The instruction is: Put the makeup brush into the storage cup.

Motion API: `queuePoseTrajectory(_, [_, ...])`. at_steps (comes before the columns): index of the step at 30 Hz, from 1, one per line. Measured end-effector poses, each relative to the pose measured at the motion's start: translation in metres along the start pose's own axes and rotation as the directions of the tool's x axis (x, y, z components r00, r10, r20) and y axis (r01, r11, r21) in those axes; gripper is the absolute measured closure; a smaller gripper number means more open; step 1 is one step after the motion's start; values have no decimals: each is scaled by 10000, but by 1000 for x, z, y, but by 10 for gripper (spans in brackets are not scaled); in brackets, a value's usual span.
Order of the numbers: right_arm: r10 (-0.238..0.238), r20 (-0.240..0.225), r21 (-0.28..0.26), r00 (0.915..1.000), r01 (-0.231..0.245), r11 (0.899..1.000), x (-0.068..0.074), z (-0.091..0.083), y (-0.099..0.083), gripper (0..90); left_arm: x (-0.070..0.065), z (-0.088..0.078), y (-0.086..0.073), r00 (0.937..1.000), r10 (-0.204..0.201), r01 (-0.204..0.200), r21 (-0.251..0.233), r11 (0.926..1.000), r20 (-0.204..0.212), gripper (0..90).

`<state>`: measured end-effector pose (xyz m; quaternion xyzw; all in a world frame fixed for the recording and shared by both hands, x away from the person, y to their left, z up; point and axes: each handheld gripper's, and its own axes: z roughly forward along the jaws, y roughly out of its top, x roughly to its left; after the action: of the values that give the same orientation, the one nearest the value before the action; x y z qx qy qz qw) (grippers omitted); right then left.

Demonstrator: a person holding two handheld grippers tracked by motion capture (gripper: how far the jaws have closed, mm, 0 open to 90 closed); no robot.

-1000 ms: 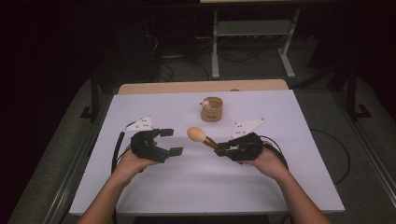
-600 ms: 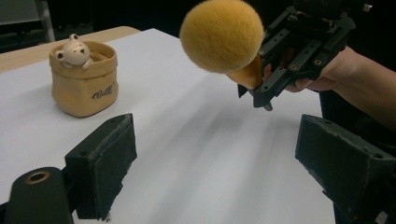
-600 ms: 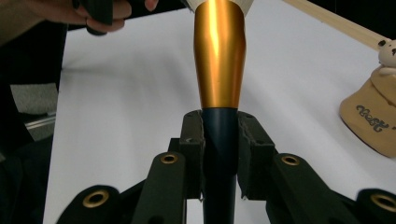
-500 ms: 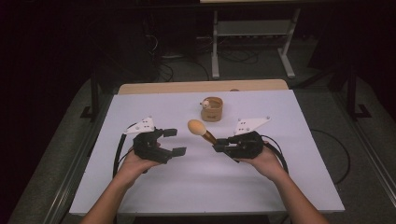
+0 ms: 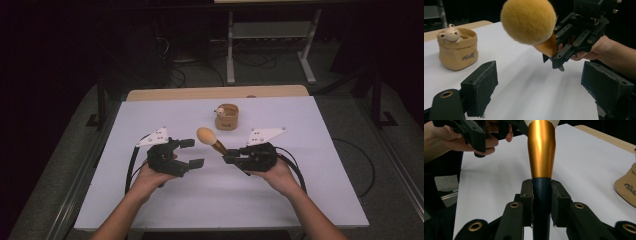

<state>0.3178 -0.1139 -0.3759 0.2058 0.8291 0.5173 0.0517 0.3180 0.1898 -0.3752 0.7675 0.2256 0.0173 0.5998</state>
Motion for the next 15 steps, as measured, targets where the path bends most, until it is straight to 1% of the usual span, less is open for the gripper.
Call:
queuePoseTrajectory(3, [40,5,-36,10000,-40,10000,2,2,0,736,-2,2,-1,10000,-45,45,14,10000,70,140])
queuePoseTrajectory(4, [-5,-10,-67,10000,5,10000,1,2,0,735,-2,3,-1,10000,11,-11,42,10000,67,143])
queuePoseTrajectory(6, [35,-13,-58,10000,-35,10000,3,4,1,736,-3,4,-2,9999,-74,73,45,10000,97,148])
queuePoseTrajectory(8, [11,-38,-127,10000,-12,9999,3,6,1,736,-3,5,-3,10000,-27,27,31,10000,91,151])
queuePoseTrajectory(12, [-24,-6,-144,10000,24,9999,5,9,1,736,-3,5,-3,9999,-30,30,-7,10000,152,195])
queuePoseTrajectory(15, [67,-79,-159,9999,-68,9999,7,12,2,736,-4,6,-3,9998,-60,61,-26,10000,176,214])
